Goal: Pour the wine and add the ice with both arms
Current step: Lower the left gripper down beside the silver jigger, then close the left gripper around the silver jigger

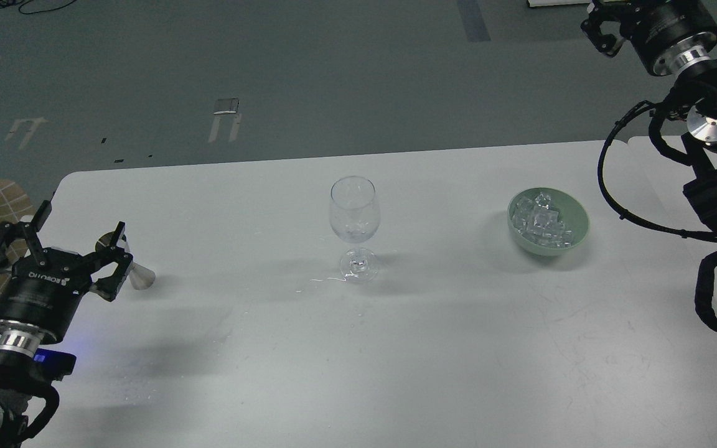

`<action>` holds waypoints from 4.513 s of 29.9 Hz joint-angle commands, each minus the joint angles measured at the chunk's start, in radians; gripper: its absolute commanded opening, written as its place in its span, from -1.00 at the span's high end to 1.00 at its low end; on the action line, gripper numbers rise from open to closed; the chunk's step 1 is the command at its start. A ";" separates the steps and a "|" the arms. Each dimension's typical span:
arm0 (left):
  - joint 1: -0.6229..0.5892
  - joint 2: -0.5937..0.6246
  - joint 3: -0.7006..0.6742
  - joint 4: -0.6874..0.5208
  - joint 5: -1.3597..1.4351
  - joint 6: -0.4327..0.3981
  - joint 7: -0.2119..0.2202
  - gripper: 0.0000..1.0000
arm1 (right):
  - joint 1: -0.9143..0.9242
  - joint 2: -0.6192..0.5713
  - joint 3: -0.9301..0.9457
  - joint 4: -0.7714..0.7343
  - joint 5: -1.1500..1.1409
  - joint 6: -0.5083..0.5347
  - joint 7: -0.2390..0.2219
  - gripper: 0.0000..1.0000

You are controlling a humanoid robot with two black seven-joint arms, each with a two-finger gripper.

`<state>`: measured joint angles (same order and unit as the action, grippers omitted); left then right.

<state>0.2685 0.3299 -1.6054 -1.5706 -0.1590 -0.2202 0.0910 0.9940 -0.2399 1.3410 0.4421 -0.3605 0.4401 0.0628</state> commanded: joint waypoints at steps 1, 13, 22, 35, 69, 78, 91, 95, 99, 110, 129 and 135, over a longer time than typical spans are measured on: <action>0.024 -0.052 0.004 0.011 -0.004 0.008 0.000 -0.93 | 0.000 -0.001 0.000 0.000 0.000 -0.001 0.000 -1.00; 0.001 -0.187 -0.005 0.155 -0.008 0.091 0.001 -0.90 | -0.014 -0.001 0.001 0.001 -0.001 -0.006 0.000 -1.00; -0.118 -0.198 -0.007 0.317 -0.008 0.088 0.001 -0.77 | -0.017 -0.001 0.000 0.003 -0.001 -0.012 0.000 -1.00; -0.209 -0.187 -0.008 0.435 -0.008 -0.004 0.001 -0.55 | -0.028 0.001 0.000 0.003 -0.001 -0.012 0.000 -1.00; -0.348 -0.138 -0.016 0.676 -0.010 -0.212 0.064 0.12 | -0.029 -0.002 -0.003 0.003 -0.006 -0.038 -0.001 -1.00; -0.354 -0.140 -0.016 0.744 -0.010 -0.269 0.066 0.20 | -0.011 -0.010 -0.054 0.003 -0.011 -0.053 -0.003 -1.00; -0.357 -0.140 -0.014 0.759 -0.010 -0.269 0.067 0.31 | -0.009 -0.010 -0.055 0.004 -0.009 -0.063 -0.003 -1.00; -0.357 -0.140 -0.014 0.759 -0.008 -0.269 0.067 0.40 | -0.009 -0.010 -0.059 0.004 -0.009 -0.063 -0.003 -1.00; -0.356 -0.140 -0.014 0.758 -0.008 -0.269 0.067 0.46 | -0.009 -0.010 -0.059 0.004 -0.009 -0.063 -0.003 -1.00; -0.356 -0.140 -0.014 0.745 -0.008 -0.269 0.067 0.55 | -0.014 -0.013 -0.059 0.010 -0.009 -0.063 -0.003 -1.00; -0.345 -0.134 -0.013 0.666 -0.008 -0.269 0.069 0.64 | -0.011 -0.016 -0.060 0.023 -0.009 -0.063 -0.003 -1.00; -0.344 -0.129 0.004 0.614 -0.002 -0.269 0.070 0.90 | -0.014 -0.016 -0.060 0.023 -0.009 -0.063 -0.003 -1.00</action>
<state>-0.0768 0.1966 -1.6121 -0.9334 -0.1660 -0.4889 0.1589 0.9815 -0.2562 1.2812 0.4650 -0.3697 0.3773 0.0598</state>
